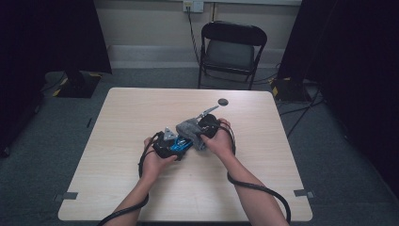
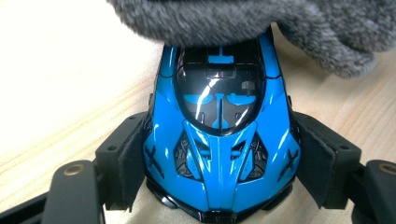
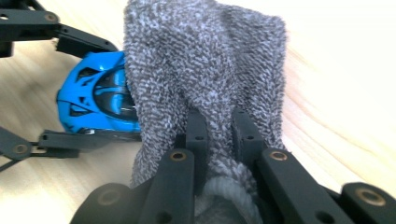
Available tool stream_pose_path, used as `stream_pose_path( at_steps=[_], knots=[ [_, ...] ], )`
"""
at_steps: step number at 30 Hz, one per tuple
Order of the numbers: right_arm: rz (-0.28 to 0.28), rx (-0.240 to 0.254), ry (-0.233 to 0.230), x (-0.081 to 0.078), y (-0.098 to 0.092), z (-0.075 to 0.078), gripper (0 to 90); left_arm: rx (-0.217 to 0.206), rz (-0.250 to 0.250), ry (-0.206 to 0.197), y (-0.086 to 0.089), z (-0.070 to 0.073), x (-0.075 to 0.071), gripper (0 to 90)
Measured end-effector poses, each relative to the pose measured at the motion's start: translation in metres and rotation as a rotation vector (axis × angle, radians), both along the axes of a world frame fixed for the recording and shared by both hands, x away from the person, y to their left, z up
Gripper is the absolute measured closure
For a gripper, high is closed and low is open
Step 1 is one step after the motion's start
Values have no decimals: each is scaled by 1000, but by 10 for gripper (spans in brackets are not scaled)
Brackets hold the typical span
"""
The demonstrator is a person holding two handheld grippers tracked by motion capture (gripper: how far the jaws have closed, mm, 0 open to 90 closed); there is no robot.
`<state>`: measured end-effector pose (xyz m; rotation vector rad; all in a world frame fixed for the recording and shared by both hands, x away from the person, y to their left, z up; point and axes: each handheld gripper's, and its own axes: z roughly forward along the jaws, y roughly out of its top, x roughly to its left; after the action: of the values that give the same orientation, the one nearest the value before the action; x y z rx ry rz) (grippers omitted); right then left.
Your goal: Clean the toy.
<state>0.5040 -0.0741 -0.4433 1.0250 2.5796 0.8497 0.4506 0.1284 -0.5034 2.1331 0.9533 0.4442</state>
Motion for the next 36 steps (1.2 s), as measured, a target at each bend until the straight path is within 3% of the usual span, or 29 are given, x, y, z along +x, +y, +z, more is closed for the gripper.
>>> stream_pose_path(
  at_steps=[6, 12, 20, 27, 31, 36],
  knots=[
    [-40, 17, 16, 6, -8, -2, 801, 0, 0, 0, 0, 0, 0, 255],
    [-72, 5, -2, 7, -14, 1, 802, -2, 0, 2, 0, 0, 0, 256],
    [-105, -5, -18, 9, -35, 6, 802, -4, 2, 3, 0, 0, 0, 255],
    [-140, 58, -45, 7, -54, 17, 802, -9, 3, 6, 0, 0, 0, 255],
    [-121, 109, -60, 3, -59, 26, 801, -9, 3, 6, 0, 0, 0, 255],
    [-60, 130, -70, -8, -51, 28, 801, -8, 4, 5, 0, 0, 0, 255]
  ],
)
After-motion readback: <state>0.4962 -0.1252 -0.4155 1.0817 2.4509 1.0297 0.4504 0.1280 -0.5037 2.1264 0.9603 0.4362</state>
